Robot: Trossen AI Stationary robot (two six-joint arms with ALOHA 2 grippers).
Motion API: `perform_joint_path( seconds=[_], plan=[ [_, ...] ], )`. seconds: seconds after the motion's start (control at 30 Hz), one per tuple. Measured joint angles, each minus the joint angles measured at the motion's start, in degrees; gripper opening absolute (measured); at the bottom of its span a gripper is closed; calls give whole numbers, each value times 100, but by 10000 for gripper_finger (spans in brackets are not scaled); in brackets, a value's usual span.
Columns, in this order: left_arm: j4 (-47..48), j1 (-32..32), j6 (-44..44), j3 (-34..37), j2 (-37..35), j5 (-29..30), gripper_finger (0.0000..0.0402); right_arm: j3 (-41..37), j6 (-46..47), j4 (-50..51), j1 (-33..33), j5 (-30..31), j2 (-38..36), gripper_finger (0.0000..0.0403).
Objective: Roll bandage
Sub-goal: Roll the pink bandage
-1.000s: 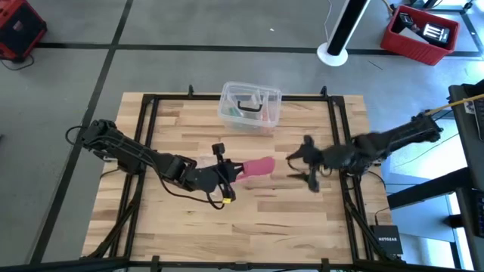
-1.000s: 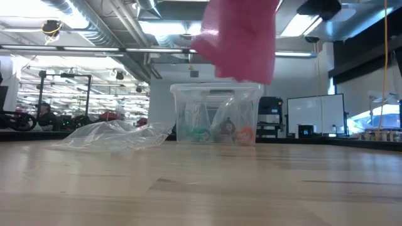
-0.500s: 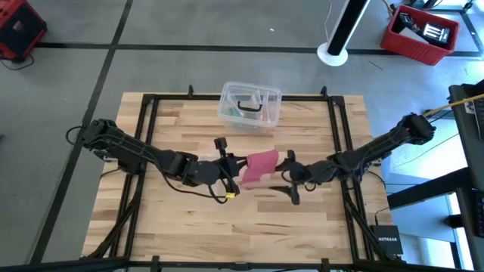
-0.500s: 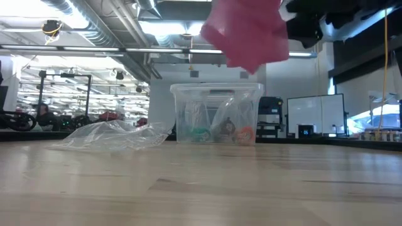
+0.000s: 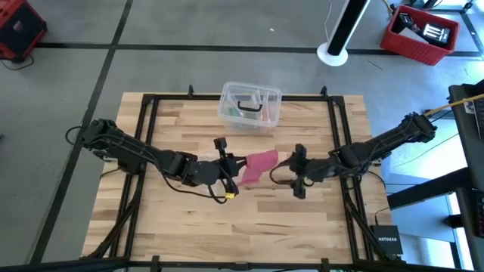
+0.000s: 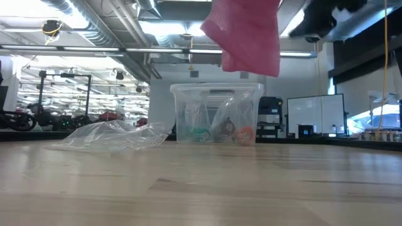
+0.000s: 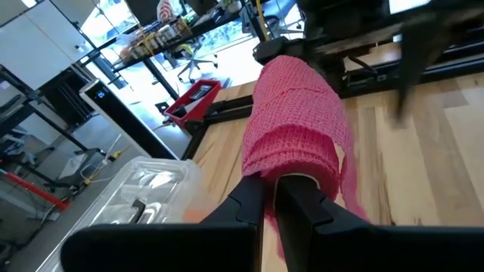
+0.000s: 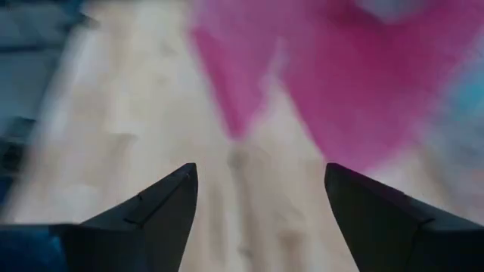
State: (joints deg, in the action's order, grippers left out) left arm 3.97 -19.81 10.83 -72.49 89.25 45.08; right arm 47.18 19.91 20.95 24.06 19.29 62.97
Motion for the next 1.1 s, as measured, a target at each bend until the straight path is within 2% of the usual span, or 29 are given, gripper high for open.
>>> perform_joint_path(
  seconds=[0.1,0.3,0.47,0.6,0.73,0.83,0.87,0.93,1.1],
  plan=[
    [-2,0,4,0,0,0,13,6,-227,-556,21,-25,185,291],
    [-15,-11,7,0,0,-2,13,1,-683,-1085,30,703,793,291],
    [10,-34,-2,0,0,-2,13,-3,-918,-1740,64,299,1035,278],
    [13,-44,-9,0,0,-2,13,-3,-1095,-1990,84,372,1017,217],
    [20,-55,-39,0,0,-2,13,4,-1140,-2144,87,257,978,119],
    [89,-72,-32,0,0,-2,13,172,-1331,-1858,222,-108,989,33],
    [114,-86,-36,0,0,-2,13,304,-1461,-1707,317,-165,989,17],
    [166,-96,-32,0,0,-6,13,674,-1625,-1285,497,-69,987,15],
    [310,-187,-8,0,1,-284,13,2079,-2247,176,862,646,942,13]
  ],
)
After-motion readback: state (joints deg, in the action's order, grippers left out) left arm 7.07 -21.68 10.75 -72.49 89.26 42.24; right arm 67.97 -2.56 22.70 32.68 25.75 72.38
